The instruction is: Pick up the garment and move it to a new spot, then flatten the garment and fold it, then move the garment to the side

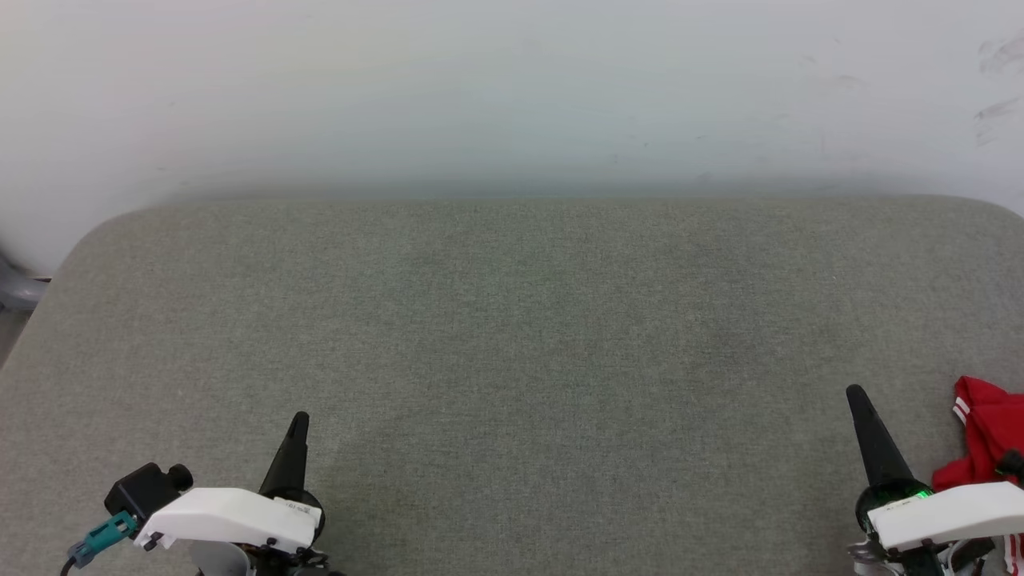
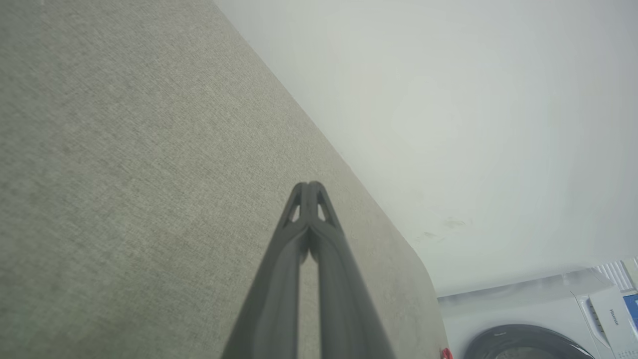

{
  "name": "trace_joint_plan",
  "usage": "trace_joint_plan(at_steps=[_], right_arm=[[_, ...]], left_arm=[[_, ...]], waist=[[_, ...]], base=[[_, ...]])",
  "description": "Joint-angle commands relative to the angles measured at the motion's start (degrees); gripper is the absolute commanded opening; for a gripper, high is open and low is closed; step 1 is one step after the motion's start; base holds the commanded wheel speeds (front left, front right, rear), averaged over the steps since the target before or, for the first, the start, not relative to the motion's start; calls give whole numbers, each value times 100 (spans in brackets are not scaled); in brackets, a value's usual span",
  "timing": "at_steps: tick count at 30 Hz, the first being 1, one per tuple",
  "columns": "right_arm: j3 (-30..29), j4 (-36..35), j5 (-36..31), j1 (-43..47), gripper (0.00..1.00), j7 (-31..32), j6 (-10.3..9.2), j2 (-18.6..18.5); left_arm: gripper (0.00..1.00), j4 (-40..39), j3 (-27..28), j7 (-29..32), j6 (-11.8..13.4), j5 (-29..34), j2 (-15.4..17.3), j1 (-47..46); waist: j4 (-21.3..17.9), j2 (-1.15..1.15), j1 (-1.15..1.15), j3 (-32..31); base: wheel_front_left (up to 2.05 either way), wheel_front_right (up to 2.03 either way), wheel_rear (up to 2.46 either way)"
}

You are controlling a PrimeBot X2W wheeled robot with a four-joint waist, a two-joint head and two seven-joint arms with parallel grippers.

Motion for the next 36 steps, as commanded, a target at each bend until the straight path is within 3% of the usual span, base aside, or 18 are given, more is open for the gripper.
trace_joint_plan(at_steps=[1, 36], right_arm=[[4, -10, 157, -177, 0, 3, 0, -17], [13, 551, 2103, -500, 0, 98, -1, -14]], left_arm=[[0, -41, 71, 35, -57, -135, 5, -144], [0, 95, 625, 550, -414, -1767, -321, -300]], waist=[[-1, 0, 0, 1], [-33, 0, 0, 17]], base=[[0, 0, 0], [0, 0, 0]])
